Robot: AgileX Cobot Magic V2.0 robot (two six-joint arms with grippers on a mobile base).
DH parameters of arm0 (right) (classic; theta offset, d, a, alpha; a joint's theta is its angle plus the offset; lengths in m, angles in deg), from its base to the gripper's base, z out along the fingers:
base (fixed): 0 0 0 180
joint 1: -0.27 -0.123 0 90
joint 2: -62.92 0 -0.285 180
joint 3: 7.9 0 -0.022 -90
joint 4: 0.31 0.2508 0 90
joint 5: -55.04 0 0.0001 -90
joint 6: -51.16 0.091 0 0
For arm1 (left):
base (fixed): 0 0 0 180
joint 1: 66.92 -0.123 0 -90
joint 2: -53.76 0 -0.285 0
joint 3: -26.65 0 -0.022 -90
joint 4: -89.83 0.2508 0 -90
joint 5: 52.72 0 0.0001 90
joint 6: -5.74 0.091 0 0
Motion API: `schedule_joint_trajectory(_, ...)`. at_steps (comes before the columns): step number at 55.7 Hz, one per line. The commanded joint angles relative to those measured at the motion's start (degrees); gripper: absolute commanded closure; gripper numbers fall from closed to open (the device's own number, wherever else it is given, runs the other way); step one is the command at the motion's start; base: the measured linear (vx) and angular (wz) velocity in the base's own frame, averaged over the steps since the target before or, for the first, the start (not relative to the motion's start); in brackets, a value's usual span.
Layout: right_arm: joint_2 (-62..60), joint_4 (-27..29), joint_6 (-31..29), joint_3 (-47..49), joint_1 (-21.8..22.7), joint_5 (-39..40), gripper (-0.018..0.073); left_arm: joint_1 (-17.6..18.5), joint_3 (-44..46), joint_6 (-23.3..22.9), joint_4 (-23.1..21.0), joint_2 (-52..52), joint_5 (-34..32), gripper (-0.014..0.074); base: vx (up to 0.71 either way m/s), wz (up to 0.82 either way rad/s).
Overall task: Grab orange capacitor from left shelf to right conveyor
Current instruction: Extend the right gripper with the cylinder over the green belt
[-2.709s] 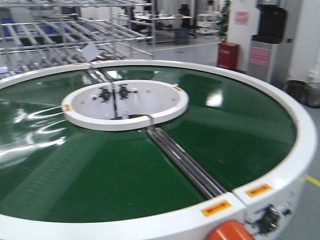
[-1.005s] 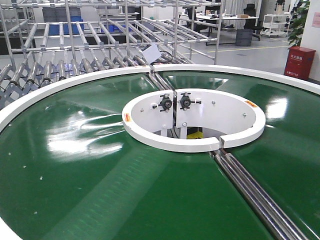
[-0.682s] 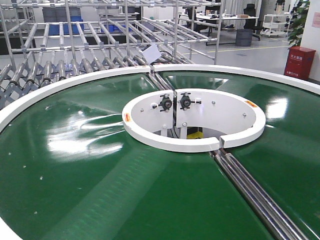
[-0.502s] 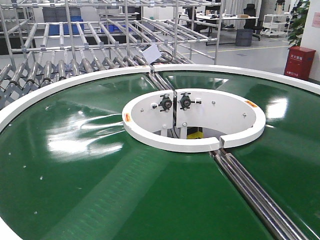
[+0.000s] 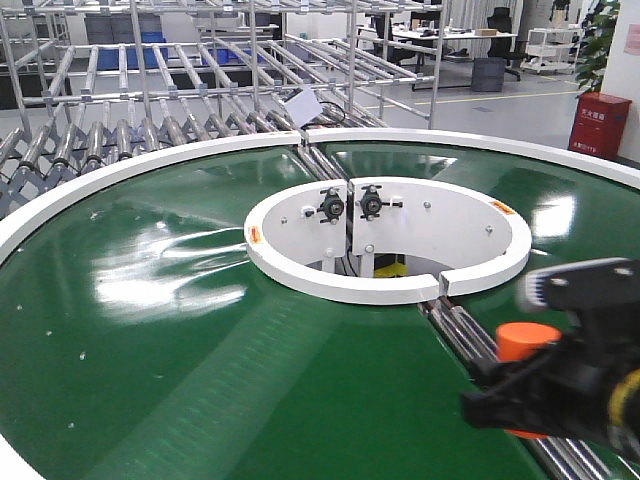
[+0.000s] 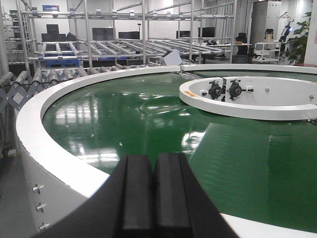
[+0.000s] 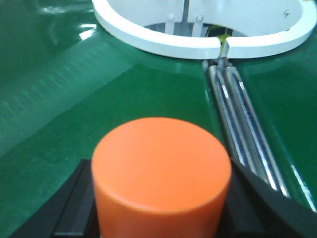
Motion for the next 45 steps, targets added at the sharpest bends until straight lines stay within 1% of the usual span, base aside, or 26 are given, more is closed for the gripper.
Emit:
schedule_joint_trajectory(1,4.53,-1.08,-0.25,4.84,0.32,4.9,0.0216,0.25,-1.86,-0.06,-0.41,0.67,-4.74,0.0603,0.0,0.0)
schedule_joint_trajectory(6,9.95,3.15,-3.89,7.78,0.36,3.99,0.0216,0.25,-1.86,-0.06,-0.41,0.67,-4.74,0.0603,0.0,0.0)
schedule_joint_trajectory(11,14.96,9.91,-12.77,10.93,0.36,3.33,0.0216,0.25,-1.86,-0.06,-0.41,0.67,-4.74,0.0603,0.0,0.0)
schedule_joint_trajectory(15,18.0,16.43,-19.84,13.22,0.55,3.3,0.0216,0.25,-1.86,-0.06,-0.41,0.67,-4.74,0.0603,0.0,0.0)
schedule_joint_trajectory(19,20.8,22.57,-27.02,15.26,2.16,4.19,0.0216,0.25,-1.86,-0.06,-0.41,0.67,-4.74,0.0603,0.0,0.0)
schedule_joint_trajectory(25,24.29,32.27,-34.66,16.11,6.28,8.7,0.0216,0.25,-1.86,-0.06,-0.41,0.67,-4.74,0.0603,0.0,0.0)
schedule_joint_trajectory(30,26.4,39.71,-40.93,15.88,8.31,12.29,0.0214,0.25,-1.86,-0.06,-0.41,0.67,-4.74,0.0603,0.0,0.0)
schedule_joint_trajectory(33,27.3,41.92,-46.22,15.12,8.28,15.33,0.0214,0.25,-1.86,-0.06,-0.41,0.67,-4.74,0.0603,0.0,0.0)
schedule_joint_trajectory(37,28.01,44.41,-51.62,12.87,7.45,22.49,0.0214,0.25,-1.86,-0.06,-0.41,0.67,-4.74,0.0603,0.0,0.0)
schedule_joint_trajectory(39,28.13,44.62,-52.38,11.49,7.4,25.98,0.0214,0.25,-1.86,-0.06,-0.41,0.67,-4.74,0.0603,0.0,0.0)
schedule_joint_trajectory(45,28.72,44.09,-51.93,7.89,6.42,34.81,0.0214,0.25,-1.86,-0.06,-0.41,0.67,-4.74,0.0603,0.0,0.0)
